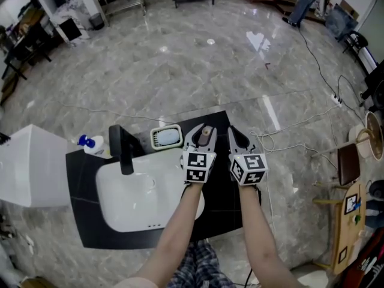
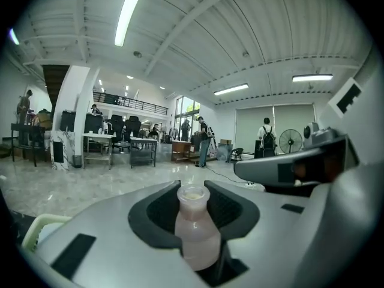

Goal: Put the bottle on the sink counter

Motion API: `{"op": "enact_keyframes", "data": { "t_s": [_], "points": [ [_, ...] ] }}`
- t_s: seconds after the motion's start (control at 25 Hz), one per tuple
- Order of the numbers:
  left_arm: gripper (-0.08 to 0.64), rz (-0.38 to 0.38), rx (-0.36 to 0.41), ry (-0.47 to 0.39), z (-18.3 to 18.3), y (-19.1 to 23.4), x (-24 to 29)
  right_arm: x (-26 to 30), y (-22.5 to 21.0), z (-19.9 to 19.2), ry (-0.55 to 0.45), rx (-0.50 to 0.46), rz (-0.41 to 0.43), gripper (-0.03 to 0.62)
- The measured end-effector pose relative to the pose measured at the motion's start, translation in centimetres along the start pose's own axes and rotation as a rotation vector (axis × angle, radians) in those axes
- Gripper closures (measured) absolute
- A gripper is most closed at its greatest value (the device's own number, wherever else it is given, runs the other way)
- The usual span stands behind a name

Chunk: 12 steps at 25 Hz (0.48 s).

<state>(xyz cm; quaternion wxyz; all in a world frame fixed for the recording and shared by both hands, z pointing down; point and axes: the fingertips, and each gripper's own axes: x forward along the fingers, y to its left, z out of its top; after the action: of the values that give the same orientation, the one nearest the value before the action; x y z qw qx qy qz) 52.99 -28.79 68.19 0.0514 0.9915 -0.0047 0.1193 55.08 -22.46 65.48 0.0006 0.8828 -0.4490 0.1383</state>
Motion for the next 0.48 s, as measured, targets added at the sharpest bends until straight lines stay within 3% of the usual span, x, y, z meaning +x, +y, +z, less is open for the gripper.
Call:
{"op": "enact_keyframes", "data": {
  "t_s": [0.24,0.32,0.48],
  "points": [
    [0.422,-0.017,0.073,0.024,-0.3,-0.9,0.5,-0.4,-0.5,-1.1,0.013,0.014,-0.018,0.577],
    [0.42,-0.028,0.054,0.018,-0.1,-1.1,0.5,-0.7,-0.6,-1.2,0.013,0.019,-0.022,0.577],
    [0.271,-0.046,0.007,-0.014,0.2,-0.9,0.5,-1.1,-0.8,-1.4,0.006,0.023,-0.032,0.577]
  ]
}}
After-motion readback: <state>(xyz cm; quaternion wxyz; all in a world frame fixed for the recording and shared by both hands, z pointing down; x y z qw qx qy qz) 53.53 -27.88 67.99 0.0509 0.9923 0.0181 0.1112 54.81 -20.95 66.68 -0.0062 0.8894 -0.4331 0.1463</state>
